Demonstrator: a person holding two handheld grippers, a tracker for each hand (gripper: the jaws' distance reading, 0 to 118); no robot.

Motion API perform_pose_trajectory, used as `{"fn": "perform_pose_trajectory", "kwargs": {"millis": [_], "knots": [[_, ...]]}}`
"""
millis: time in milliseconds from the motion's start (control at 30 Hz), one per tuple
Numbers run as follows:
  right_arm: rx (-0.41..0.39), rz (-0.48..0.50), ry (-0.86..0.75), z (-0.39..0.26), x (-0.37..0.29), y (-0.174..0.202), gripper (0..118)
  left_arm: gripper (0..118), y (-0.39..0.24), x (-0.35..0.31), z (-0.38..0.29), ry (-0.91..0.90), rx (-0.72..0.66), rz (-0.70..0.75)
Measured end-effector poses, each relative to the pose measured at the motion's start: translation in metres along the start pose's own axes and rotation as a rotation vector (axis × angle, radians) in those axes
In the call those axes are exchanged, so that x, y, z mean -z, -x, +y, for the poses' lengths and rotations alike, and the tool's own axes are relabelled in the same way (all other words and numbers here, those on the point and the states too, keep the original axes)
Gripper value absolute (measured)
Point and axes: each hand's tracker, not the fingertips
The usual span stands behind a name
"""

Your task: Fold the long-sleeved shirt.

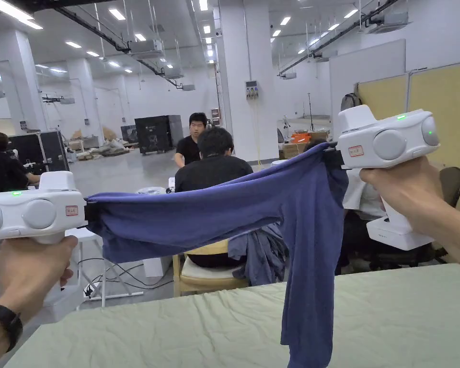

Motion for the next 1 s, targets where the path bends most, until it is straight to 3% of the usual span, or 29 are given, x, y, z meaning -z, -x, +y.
{"fn": "perform_pose_trajectory", "kwargs": {"millis": [133,267,433,733,900,1000], "knots": [[-0.013,0.009,0.05,-0.036,0.032,0.006,12,10,-0.002,0.037,-0.034,0.048,0.003,-0.011],[0.024,0.025,0.142,-0.087,0.056,0.01,12,10,-0.007,0.07,-0.083,0.13,-0.017,-0.032],[0.023,0.047,0.202,-0.139,0.056,0.014,12,10,-0.014,0.084,-0.136,0.199,-0.012,-0.054],[0.054,0.083,0.283,-0.232,-0.016,0.022,12,10,-0.018,0.035,-0.236,0.281,-0.016,-0.086],[0.043,0.121,0.405,-0.305,-0.063,0.045,12,10,-0.024,-0.005,-0.314,0.395,-0.06,-0.109],[0.049,0.134,0.456,-0.351,-0.089,0.057,12,10,-0.032,-0.031,-0.365,0.488,-0.016,-0.122]]}}
